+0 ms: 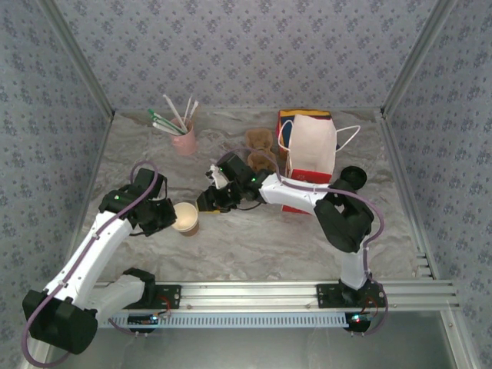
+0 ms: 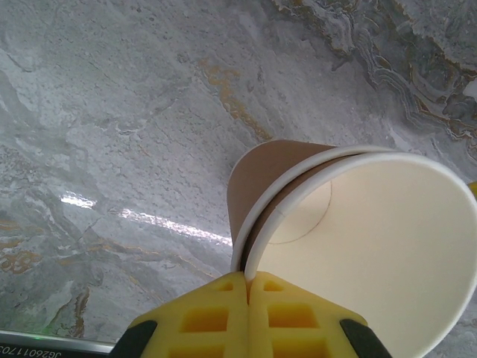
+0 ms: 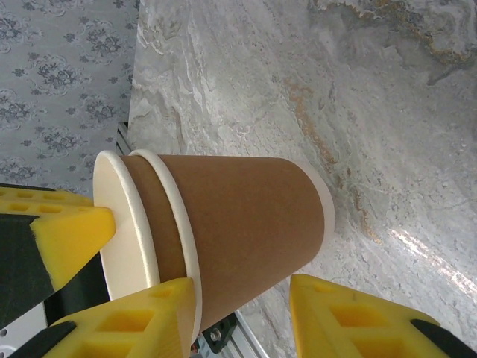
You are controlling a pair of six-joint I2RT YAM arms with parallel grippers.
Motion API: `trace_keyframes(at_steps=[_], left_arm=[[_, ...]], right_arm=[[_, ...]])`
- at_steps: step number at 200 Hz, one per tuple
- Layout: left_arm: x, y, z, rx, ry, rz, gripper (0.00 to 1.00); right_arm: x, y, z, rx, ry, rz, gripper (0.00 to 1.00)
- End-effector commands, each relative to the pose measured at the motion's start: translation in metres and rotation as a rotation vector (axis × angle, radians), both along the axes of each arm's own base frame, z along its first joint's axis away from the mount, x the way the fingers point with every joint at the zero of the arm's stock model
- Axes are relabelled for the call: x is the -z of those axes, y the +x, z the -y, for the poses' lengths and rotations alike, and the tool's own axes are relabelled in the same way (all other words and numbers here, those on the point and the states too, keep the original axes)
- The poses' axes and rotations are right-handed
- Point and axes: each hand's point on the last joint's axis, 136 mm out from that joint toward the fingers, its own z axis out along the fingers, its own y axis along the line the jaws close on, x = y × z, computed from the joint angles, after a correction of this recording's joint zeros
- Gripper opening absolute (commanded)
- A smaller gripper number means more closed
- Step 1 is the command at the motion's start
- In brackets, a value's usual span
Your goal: Pack the takeout coffee
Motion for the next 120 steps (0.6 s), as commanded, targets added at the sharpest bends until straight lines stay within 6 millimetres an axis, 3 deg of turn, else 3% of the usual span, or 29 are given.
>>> trace_keyframes(at_steps=[1, 120], left_arm=[[-0.004, -0.001, 0.002, 0.013, -0.02, 0.017, 0.0], [-0.002, -0.001, 0.001, 0.006, -0.03, 0.014, 0.0]], right_arm=[[0.005, -0.003, 0.0, -0.012, 0.01, -0.039, 0.39], [0.017, -0.003, 0.002, -0.011, -0.007, -0.076, 0.39]])
